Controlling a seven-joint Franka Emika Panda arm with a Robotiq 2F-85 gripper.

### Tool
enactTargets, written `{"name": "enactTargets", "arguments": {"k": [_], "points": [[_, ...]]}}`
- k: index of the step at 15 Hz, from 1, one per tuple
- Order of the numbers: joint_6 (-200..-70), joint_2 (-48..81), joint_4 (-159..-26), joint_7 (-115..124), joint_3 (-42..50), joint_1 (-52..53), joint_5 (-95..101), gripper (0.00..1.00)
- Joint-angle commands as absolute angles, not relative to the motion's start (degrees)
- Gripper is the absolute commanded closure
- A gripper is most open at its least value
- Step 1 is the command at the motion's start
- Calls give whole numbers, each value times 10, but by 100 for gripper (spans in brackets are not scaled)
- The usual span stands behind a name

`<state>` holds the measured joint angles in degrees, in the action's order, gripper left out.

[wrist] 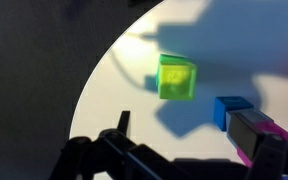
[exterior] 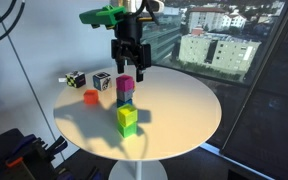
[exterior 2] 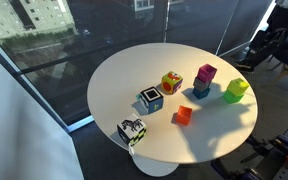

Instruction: Pick up the light green block from the green block top and put it on the orange block top, remove the mulberry pink block from the stack and put it on top of the green block top

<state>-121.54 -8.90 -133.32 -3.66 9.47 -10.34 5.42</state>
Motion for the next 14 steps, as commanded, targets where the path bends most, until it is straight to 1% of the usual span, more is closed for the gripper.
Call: {"name": "enactTargets", "arguments": {"k": [1, 14], "points": [[-1224, -69, -1339, -20, 95, -103, 62, 0], [-1335, 20, -1372, -21, 91, -94, 70, 0]]}}
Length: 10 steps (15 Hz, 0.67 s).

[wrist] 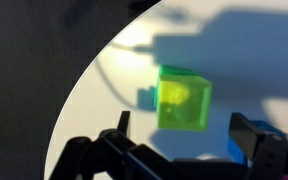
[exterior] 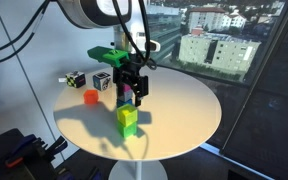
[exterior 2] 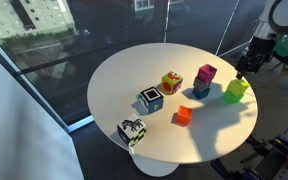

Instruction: Pick up the light green block from the green block top and put it on the orange block top, remove the mulberry pink block from the stack and put it on top of the green block top

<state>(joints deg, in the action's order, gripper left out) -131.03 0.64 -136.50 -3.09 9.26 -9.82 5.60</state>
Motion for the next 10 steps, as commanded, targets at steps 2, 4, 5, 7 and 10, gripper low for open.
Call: {"name": "enactTargets", "arguments": {"k": [2, 4, 5, 7, 10], "points": [[-1350, 32, -1374, -21, 90, -92, 73, 0], [-1360, 42, -1375, -19, 90, -89, 79, 0], [-1365, 46, -1376, -17, 91, -88, 82, 0], [-1373, 52, -1377, -18, 92, -87, 87, 0], [-1379, 59, -1379, -18, 92, -86, 92, 0]]}}
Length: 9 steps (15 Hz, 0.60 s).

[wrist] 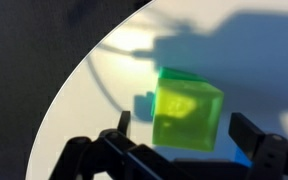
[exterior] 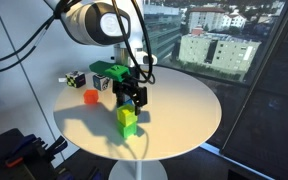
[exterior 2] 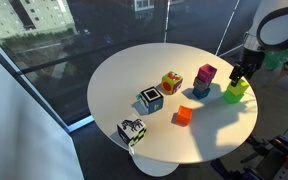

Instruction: Pick up the light green block from the green block top and put it on the orange block top, remove the mulberry pink block from the stack and put it on top of the green block top

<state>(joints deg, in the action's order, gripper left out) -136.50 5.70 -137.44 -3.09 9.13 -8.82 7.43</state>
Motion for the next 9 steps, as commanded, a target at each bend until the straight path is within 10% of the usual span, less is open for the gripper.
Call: {"name": "enactTargets", "arguments": {"k": [1, 3, 4, 9], "points": [[-1380, 61, -1379, -17, 92, -85, 93, 0], [-1384, 64, -1379, -12, 93, -84, 99, 2], [-1385, 67, -1379, -9, 94, -83, 104, 25], [-1374, 72, -1375, 2, 90, -76, 116, 56]]}}
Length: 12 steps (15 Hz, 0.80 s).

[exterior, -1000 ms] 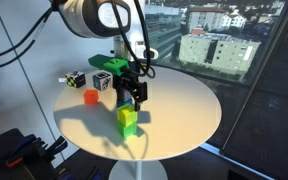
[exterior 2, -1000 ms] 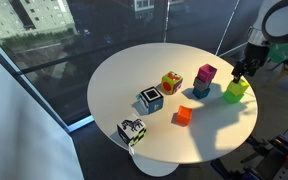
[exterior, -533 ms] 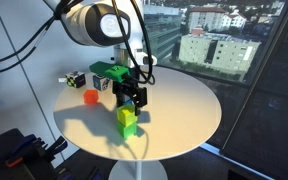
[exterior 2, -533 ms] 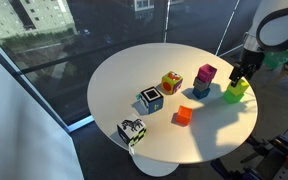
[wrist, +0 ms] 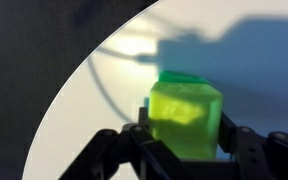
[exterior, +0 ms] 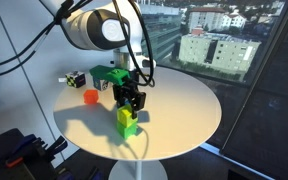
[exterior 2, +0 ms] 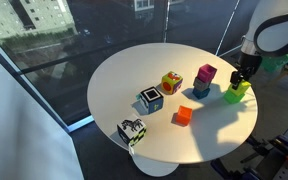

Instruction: Pick up the light green block from the green block top and put it on the orange block top, remove the mulberry pink block from the stack and put it on top of the green block top

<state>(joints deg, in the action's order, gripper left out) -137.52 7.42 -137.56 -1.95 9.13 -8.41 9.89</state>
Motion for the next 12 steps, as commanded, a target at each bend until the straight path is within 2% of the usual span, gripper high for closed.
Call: {"name": "enactTargets", "arguments": {"k": [1, 4, 12], "points": [[-1367, 68, -1376, -1, 87, -73, 114, 65], [-1350, 54, -1380, 6, 84, -61, 121, 72], [-1281, 7, -1381, 0, 57, -36, 128, 74]]}}
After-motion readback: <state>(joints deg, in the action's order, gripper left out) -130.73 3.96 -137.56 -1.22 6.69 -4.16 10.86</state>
